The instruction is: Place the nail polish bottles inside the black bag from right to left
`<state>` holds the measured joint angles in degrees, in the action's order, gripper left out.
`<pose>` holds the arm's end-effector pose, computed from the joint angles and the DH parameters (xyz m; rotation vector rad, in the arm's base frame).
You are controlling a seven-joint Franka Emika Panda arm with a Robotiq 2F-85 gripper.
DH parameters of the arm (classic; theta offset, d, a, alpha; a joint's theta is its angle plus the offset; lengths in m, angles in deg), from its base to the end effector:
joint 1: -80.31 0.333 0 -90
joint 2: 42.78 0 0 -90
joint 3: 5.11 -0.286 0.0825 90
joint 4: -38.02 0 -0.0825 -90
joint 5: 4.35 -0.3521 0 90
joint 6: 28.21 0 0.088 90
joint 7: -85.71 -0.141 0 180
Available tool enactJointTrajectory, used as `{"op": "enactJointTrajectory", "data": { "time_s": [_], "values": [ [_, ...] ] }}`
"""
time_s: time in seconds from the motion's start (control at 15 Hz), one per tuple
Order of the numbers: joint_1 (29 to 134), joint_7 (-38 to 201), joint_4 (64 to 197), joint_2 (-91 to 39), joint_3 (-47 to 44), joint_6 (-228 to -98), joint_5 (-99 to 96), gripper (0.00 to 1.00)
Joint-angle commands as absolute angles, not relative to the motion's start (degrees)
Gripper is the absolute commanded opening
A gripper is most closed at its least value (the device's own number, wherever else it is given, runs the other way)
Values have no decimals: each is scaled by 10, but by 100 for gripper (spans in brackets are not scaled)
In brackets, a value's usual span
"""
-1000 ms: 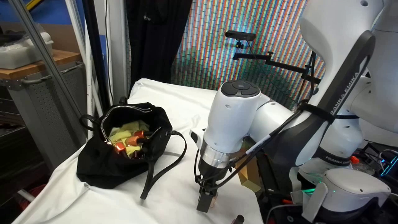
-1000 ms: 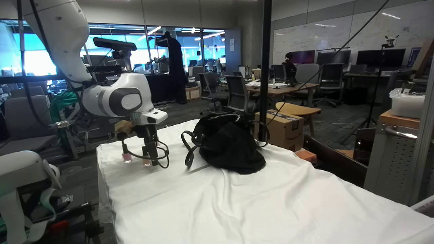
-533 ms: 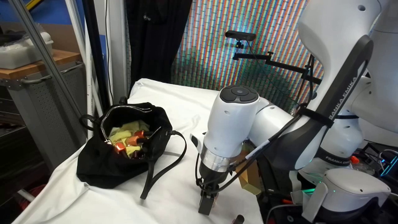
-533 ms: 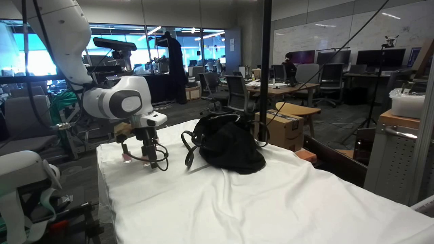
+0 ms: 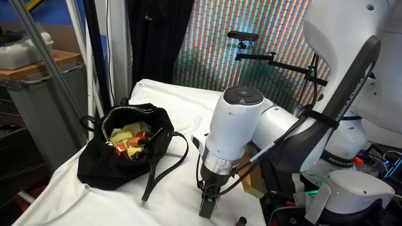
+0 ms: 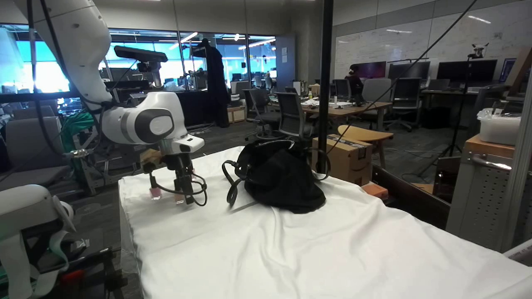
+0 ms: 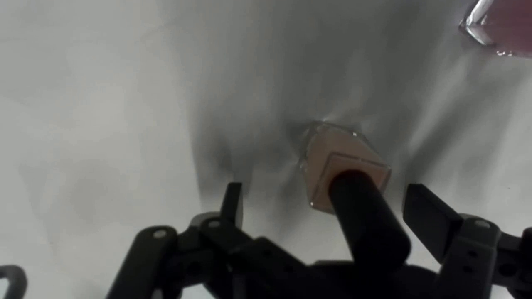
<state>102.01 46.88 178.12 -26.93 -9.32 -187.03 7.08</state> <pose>0.4199 0.2132 0.1615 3.1187 -0.0695 0.1164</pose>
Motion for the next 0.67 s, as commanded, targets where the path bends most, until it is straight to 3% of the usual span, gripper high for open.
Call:
{"op": "enactJointTrajectory", "data": {
  "time_s": [0.0, 0.6],
  "values": [
    [1046, 431, 1781, -296, -78, -1847, 99, 100],
    [1049, 352, 1787, -321, -95, -1799, 166, 100]
  ]
}}
